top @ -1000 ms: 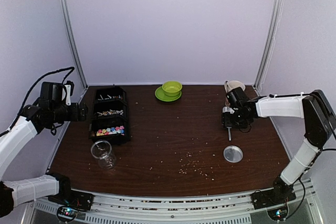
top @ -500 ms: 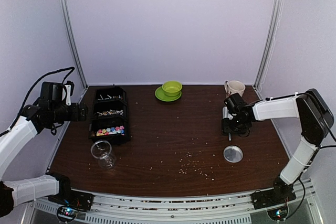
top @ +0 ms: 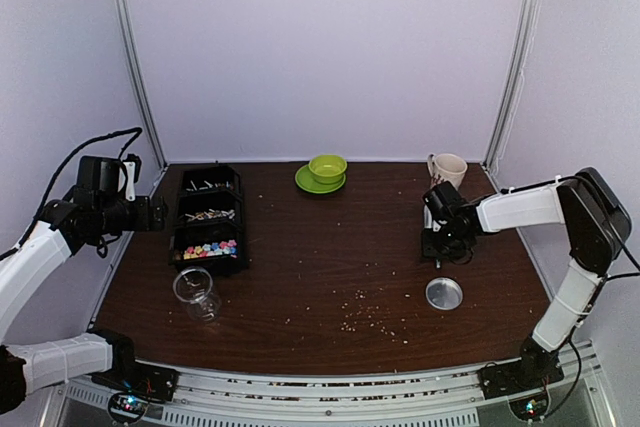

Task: Pack the candies
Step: Pick up the spatula from the center of the board.

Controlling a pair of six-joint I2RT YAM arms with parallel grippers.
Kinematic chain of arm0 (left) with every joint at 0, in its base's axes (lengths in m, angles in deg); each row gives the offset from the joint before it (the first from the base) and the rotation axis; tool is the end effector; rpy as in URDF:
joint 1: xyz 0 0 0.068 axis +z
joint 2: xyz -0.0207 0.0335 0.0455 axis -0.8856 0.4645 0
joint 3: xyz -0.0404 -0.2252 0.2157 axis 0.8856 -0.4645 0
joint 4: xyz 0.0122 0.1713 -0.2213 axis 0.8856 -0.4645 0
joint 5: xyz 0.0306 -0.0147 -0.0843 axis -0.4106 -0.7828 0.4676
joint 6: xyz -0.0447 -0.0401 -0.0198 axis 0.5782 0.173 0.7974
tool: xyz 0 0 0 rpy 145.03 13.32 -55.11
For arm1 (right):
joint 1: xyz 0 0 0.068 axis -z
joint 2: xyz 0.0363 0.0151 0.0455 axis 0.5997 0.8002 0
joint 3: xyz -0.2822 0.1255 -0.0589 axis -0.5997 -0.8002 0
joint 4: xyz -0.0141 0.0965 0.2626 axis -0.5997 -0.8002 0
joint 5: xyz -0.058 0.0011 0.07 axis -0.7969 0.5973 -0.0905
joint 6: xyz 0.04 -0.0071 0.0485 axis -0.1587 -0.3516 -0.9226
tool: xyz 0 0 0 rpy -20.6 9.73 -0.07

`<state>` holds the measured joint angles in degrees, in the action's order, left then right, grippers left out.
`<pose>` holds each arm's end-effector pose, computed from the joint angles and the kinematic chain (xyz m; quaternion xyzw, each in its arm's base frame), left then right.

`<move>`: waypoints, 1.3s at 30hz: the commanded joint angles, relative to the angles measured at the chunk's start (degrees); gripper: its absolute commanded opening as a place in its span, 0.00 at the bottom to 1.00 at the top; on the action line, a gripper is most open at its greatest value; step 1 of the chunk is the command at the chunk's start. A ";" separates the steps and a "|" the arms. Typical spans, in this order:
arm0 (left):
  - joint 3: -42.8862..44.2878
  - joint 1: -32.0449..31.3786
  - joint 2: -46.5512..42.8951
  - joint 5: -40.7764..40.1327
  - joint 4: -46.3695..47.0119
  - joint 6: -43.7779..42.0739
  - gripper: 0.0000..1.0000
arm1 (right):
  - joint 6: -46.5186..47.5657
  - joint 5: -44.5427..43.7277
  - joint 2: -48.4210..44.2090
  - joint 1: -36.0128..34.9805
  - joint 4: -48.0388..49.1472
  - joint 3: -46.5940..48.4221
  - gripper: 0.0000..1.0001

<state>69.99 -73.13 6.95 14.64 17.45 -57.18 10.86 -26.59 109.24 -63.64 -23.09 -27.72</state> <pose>0.1931 -0.0276 0.3201 -0.0830 0.8895 -0.0194 0.4489 0.3101 0.1522 0.1616 0.0248 0.9750 0.0676 0.2103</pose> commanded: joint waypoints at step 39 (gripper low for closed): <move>-0.73 0.37 -0.47 21.70 4.76 -6.75 0.98 | 20.67 -8.83 -9.04 -18.98 -2.73 8.57 0.00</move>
<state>69.99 -73.13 6.93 27.38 17.75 -61.66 24.45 -34.32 103.54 -80.29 -27.77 -19.59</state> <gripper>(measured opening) 0.978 0.093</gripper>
